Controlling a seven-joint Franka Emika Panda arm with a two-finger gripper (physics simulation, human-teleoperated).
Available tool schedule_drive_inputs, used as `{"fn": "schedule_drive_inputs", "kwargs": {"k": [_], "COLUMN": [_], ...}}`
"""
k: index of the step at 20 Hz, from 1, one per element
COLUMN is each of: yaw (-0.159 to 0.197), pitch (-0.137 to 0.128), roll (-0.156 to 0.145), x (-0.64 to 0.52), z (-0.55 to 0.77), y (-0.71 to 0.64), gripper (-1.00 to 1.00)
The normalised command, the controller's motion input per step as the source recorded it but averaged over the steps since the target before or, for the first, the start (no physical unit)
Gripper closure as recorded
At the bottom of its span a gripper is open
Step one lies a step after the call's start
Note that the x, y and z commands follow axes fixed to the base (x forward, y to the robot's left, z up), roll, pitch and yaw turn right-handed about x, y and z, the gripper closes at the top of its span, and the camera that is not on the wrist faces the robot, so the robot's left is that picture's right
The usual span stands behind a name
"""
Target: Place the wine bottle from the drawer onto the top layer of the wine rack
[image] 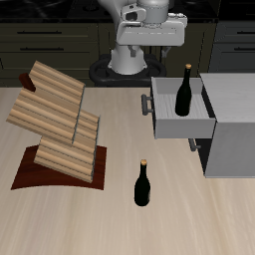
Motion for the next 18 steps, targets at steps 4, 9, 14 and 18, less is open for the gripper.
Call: {"fn": "schedule_drive_inputs", "kwargs": {"k": [4, 9, 14, 18], "yaw": [0.014, -0.022, 0.021, 0.000], "pitch": [-0.015, 0.005, -0.026, 0.011], "roll": [-0.007, 0.001, 0.003, 0.020], "x": [0.03, 0.04, 0.04, 0.00], "z": [0.00, -0.02, -0.01, -0.02], "y": [0.27, 0.27, 0.34, 0.31], "gripper": [-1.00, -1.00, -1.00, -1.00]}}
